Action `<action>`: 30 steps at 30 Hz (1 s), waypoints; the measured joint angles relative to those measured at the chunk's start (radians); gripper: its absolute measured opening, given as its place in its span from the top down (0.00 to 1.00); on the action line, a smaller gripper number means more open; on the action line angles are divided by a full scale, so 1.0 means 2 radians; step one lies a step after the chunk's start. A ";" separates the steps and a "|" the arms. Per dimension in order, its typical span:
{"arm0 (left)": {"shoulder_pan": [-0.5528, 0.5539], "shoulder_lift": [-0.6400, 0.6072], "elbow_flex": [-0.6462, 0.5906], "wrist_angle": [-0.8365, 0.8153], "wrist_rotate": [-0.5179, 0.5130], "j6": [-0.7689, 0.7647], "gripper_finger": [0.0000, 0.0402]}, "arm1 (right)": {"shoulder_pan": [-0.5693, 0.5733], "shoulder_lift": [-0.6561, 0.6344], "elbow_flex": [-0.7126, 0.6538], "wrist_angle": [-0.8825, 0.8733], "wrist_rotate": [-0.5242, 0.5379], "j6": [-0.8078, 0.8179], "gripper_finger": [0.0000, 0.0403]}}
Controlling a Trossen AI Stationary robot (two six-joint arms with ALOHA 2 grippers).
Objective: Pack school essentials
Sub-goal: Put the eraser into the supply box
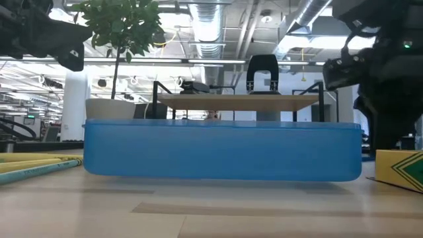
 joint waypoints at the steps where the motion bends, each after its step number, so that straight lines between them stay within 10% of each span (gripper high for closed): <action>1: 0.000 0.000 0.000 0.000 0.000 0.000 1.00 | -0.002 -0.003 0.000 0.000 0.000 0.000 0.87; 18: 0.000 0.000 0.000 0.000 0.000 0.000 1.00 | -0.026 -0.055 0.009 0.187 -0.002 -0.074 0.87; 30: 0.000 0.000 0.000 0.000 0.000 0.000 1.00 | -0.017 0.072 0.156 0.149 -0.036 -0.172 0.87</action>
